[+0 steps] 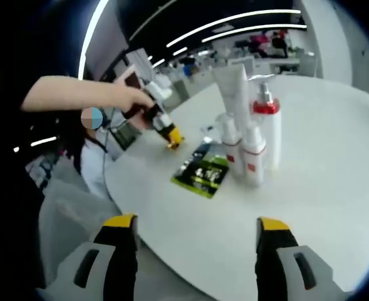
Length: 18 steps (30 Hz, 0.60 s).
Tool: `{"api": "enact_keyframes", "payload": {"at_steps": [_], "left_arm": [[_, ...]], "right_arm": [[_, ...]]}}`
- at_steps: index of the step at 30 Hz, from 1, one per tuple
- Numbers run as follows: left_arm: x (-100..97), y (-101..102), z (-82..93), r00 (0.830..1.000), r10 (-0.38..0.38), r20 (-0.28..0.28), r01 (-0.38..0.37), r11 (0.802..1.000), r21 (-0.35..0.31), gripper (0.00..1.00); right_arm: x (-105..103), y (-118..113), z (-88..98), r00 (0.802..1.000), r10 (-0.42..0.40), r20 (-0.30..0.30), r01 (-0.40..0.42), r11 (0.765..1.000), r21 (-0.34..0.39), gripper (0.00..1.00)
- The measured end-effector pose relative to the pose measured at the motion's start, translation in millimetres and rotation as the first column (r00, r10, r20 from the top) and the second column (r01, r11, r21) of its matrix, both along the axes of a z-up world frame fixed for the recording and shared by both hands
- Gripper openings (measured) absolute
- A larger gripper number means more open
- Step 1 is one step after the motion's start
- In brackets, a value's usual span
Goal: Arrange the skincare products in the storage area until every visible bottle or jar stands upright without overlapping.
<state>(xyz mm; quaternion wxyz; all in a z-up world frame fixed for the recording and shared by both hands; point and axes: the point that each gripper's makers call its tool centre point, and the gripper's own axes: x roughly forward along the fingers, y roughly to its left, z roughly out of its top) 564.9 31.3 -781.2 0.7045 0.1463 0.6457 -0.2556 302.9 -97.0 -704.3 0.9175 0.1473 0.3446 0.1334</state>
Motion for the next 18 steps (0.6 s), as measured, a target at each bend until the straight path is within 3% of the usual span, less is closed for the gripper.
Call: {"api": "enact_keyframes", "payload": {"at_steps": [9, 18], "left_arm": [[-0.4, -17.5, 2.3, 0.998, 0.065, 0.015, -0.065, 0.998, -0.003, 0.4], [-1.5, -31.4, 1.6, 0.998, 0.065, 0.015, -0.065, 0.998, -0.004, 0.41]], "right_arm": [[-1.4, 3.0, 2.4, 1.0, 0.012, 0.007, -0.012, 1.0, 0.011, 0.78], [0.3, 4.7, 3.3, 1.0, 0.013, 0.011, -0.013, 0.999, 0.047, 0.78]]}}
